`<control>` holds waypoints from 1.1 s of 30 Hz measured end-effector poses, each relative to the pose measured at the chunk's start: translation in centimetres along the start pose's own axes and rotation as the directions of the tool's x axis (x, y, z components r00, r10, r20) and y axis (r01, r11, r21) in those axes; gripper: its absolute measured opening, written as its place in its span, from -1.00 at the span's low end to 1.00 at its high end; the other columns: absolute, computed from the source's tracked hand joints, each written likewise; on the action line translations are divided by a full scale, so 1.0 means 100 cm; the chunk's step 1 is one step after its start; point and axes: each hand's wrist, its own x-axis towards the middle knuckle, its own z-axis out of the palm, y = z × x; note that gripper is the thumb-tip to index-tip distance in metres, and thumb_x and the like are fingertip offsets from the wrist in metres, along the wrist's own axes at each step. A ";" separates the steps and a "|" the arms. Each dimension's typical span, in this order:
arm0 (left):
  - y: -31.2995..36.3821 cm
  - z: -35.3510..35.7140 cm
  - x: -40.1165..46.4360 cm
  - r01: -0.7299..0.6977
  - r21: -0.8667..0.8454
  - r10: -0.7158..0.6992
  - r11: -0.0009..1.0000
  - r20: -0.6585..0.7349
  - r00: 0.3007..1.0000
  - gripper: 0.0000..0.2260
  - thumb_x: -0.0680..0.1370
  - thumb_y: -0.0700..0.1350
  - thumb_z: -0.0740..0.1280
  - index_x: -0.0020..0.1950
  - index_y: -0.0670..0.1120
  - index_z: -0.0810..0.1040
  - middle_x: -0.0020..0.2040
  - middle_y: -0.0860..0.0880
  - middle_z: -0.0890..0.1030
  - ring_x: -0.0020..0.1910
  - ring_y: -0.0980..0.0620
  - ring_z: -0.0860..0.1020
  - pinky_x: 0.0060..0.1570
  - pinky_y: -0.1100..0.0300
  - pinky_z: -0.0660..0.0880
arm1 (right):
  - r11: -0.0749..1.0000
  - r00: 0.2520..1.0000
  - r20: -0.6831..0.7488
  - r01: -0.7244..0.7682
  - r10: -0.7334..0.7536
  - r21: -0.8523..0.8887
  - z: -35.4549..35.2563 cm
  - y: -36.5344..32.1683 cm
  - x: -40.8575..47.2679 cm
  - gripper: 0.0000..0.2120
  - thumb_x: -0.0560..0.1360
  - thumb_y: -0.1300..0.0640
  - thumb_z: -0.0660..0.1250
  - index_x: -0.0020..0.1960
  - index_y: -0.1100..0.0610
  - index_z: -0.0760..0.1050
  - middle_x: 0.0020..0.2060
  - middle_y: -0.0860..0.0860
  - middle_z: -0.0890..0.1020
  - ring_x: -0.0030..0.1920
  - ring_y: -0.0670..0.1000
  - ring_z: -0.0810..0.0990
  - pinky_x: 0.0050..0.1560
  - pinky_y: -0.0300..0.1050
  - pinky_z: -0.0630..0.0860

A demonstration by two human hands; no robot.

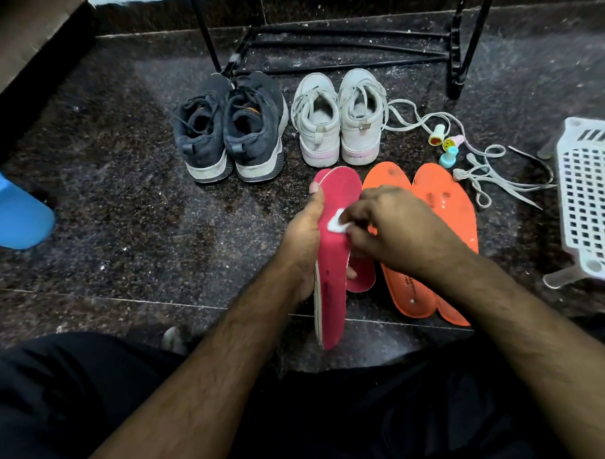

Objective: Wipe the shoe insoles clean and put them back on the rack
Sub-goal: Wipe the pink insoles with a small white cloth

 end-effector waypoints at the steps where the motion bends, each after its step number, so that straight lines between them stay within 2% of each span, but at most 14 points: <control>1: 0.000 -0.001 0.001 0.004 -0.006 -0.004 1.000 -0.021 1.000 -0.34 0.59 0.41 0.03 0.07 -0.12 0.64 -0.32 -0.12 0.61 -0.55 -0.07 0.54 -0.57 0.10 0.52 | 0.997 0.997 0.054 0.052 -0.055 0.058 0.000 -0.004 -0.002 -0.77 0.43 0.07 0.33 0.02 0.05 0.68 -0.20 0.06 0.62 -0.10 0.14 0.59 -0.03 -0.03 0.49; 3: 0.002 -0.003 0.001 0.010 -0.016 -0.011 1.000 -0.043 0.999 -0.32 0.58 0.41 0.04 0.09 -0.14 0.64 -0.27 -0.14 0.59 -0.55 -0.06 0.53 -0.58 0.11 0.51 | 0.988 0.994 0.071 0.067 -0.078 0.141 -0.003 -0.006 -0.006 -0.76 0.42 0.04 0.29 0.00 0.01 0.67 -0.24 -0.02 0.58 -0.16 0.02 0.54 -0.04 -0.06 0.48; 6: 0.004 -0.001 0.001 -0.004 -0.021 0.004 1.000 -0.046 0.999 -0.29 0.57 0.42 0.04 0.10 -0.18 0.63 -0.28 -0.15 0.60 -0.56 -0.06 0.53 -0.59 0.11 0.52 | 0.981 0.994 -0.107 0.037 -0.016 0.193 -0.004 -0.001 -0.006 -0.77 0.47 0.03 0.30 0.05 0.02 0.66 -0.24 -0.10 0.49 -0.19 -0.10 0.42 -0.09 -0.13 0.42; 7: 0.003 0.000 0.001 -0.004 -0.027 0.003 1.000 -0.040 0.999 -0.29 0.57 0.42 0.03 0.10 -0.17 0.63 -0.29 -0.14 0.61 -0.54 -0.07 0.54 -0.57 0.11 0.52 | 0.979 0.994 -0.107 0.040 -0.019 0.199 -0.004 -0.003 -0.006 -0.77 0.48 0.03 0.31 0.07 0.01 0.66 -0.23 -0.09 0.50 -0.18 -0.08 0.44 -0.09 -0.13 0.42; 10: 0.002 0.002 0.000 0.000 -0.113 -0.003 0.994 -0.019 1.000 -0.32 0.60 0.39 0.04 0.16 -0.17 0.62 -0.20 -0.15 0.65 -0.40 -0.10 0.60 -0.44 0.09 0.56 | 0.977 0.987 0.053 0.144 -0.154 0.154 0.002 -0.008 -0.005 -0.76 0.45 0.07 0.33 0.07 -0.01 0.67 -0.20 -0.01 0.56 -0.09 0.07 0.55 -0.02 -0.03 0.50; 12: 0.001 0.000 0.001 -0.010 -0.058 0.008 0.998 -0.031 0.999 -0.32 0.60 0.38 0.04 0.20 -0.16 0.61 -0.24 -0.15 0.64 -0.45 -0.09 0.59 -0.51 0.11 0.54 | 0.989 0.986 0.082 0.138 -0.142 0.056 0.000 -0.002 -0.003 -0.78 0.45 0.10 0.37 0.07 0.00 0.67 -0.15 0.03 0.58 -0.02 0.13 0.56 0.01 0.03 0.52; 15: 0.003 0.001 -0.002 -0.041 0.021 0.041 0.999 -0.037 0.998 -0.35 0.61 0.36 0.01 0.27 -0.15 0.55 -0.25 -0.12 0.67 -0.46 -0.08 0.64 -0.57 0.15 0.48 | 0.997 0.997 -0.078 -0.016 0.010 -0.074 -0.009 0.014 0.005 -0.80 0.48 0.12 0.38 0.09 0.02 0.66 -0.12 0.08 0.59 0.02 0.19 0.56 0.00 0.04 0.51; 17: 0.004 0.002 -0.004 -0.043 0.020 0.043 0.999 -0.028 0.999 -0.35 0.61 0.36 0.01 0.26 -0.15 0.54 -0.25 -0.10 0.68 -0.45 -0.08 0.64 -0.57 0.15 0.48 | 0.999 0.988 -0.151 -0.022 0.016 -0.042 -0.011 0.012 0.005 -0.81 0.49 0.11 0.36 0.08 0.02 0.66 -0.13 0.06 0.56 -0.02 0.16 0.55 -0.03 0.02 0.48; 20: 0.006 0.001 -0.002 -0.021 -0.008 0.021 1.000 -0.024 0.999 -0.35 0.60 0.38 0.00 0.12 -0.12 0.61 -0.36 -0.09 0.62 -0.54 -0.05 0.55 -0.59 0.14 0.49 | 0.986 0.987 -0.012 0.163 -0.163 0.036 -0.004 -0.003 -0.003 -0.77 0.48 0.04 0.28 0.07 -0.04 0.64 -0.13 0.02 0.54 -0.06 0.09 0.54 -0.07 0.01 0.49; 22: 0.005 -0.001 0.000 -0.020 -0.011 0.019 1.000 -0.020 1.000 -0.31 0.59 0.40 -0.01 0.15 -0.13 0.62 -0.35 -0.11 0.62 -0.53 -0.05 0.55 -0.57 0.14 0.51 | 0.979 0.980 0.055 0.194 -0.190 -0.067 0.000 -0.002 -0.004 -0.76 0.47 0.00 0.27 0.05 -0.07 0.65 -0.13 0.02 0.55 -0.07 0.12 0.54 -0.11 0.04 0.51; 25: 0.004 -0.001 -0.001 -0.035 -0.012 0.035 0.999 -0.015 0.999 -0.35 0.61 0.37 -0.05 0.23 -0.08 0.58 -0.25 -0.07 0.70 -0.45 -0.06 0.64 -0.56 0.17 0.47 | 0.985 0.994 -0.098 0.024 -0.042 -0.172 -0.006 0.014 0.003 -0.83 0.44 0.08 0.40 0.02 -0.02 0.67 -0.16 0.08 0.55 -0.08 0.21 0.55 -0.11 0.08 0.52; 27: 0.005 -0.001 -0.001 -0.037 -0.042 0.037 0.998 -0.004 0.999 -0.36 0.61 0.37 -0.05 0.23 -0.07 0.57 -0.19 -0.08 0.71 -0.43 -0.08 0.66 -0.57 0.17 0.47 | 0.993 0.983 -0.184 -0.012 -0.010 -0.118 -0.008 0.017 0.004 -0.82 0.46 0.10 0.39 0.03 0.01 0.67 -0.15 0.10 0.55 -0.08 0.20 0.54 -0.08 0.06 0.51; 31: 0.006 -0.002 0.001 -0.011 -0.081 0.012 0.997 0.018 1.000 -0.35 0.60 0.39 -0.03 0.12 -0.09 0.60 -0.31 -0.12 0.67 -0.50 -0.05 0.62 -0.60 0.15 0.49 | 0.979 0.983 -0.010 0.182 -0.184 -0.086 -0.003 0.005 0.000 -0.75 0.47 -0.02 0.29 0.08 -0.07 0.66 -0.12 0.02 0.54 -0.07 0.13 0.52 -0.10 0.07 0.52; 33: 0.005 -0.001 0.001 -0.043 -0.055 0.043 0.998 0.000 0.999 -0.39 0.62 0.35 -0.02 0.11 -0.09 0.59 -0.28 -0.11 0.69 -0.48 -0.05 0.63 -0.59 0.16 0.49 | 0.979 0.993 -0.006 0.111 -0.114 -0.171 -0.004 0.011 0.003 -0.80 0.46 0.01 0.35 0.06 -0.11 0.66 -0.13 0.03 0.55 -0.06 0.17 0.53 -0.09 0.10 0.52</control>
